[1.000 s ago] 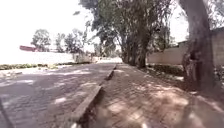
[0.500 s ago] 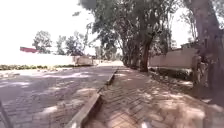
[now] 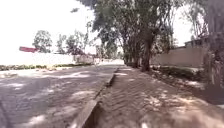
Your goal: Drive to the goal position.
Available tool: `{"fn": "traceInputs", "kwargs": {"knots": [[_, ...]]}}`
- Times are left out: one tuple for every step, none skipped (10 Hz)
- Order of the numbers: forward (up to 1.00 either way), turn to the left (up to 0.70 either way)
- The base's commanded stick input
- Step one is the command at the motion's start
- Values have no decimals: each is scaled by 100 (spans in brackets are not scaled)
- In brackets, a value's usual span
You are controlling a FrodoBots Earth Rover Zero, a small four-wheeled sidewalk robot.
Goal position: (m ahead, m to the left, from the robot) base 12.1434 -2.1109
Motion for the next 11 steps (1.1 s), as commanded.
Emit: {"fn": "traceInputs", "kwargs": {"knots": [[70,-20],[70,-3],[70,-13],[70,-29],[70,-25],[70,-8],[70,0],[70,0],[70,-6],[70,-23],[70,-35]]}}
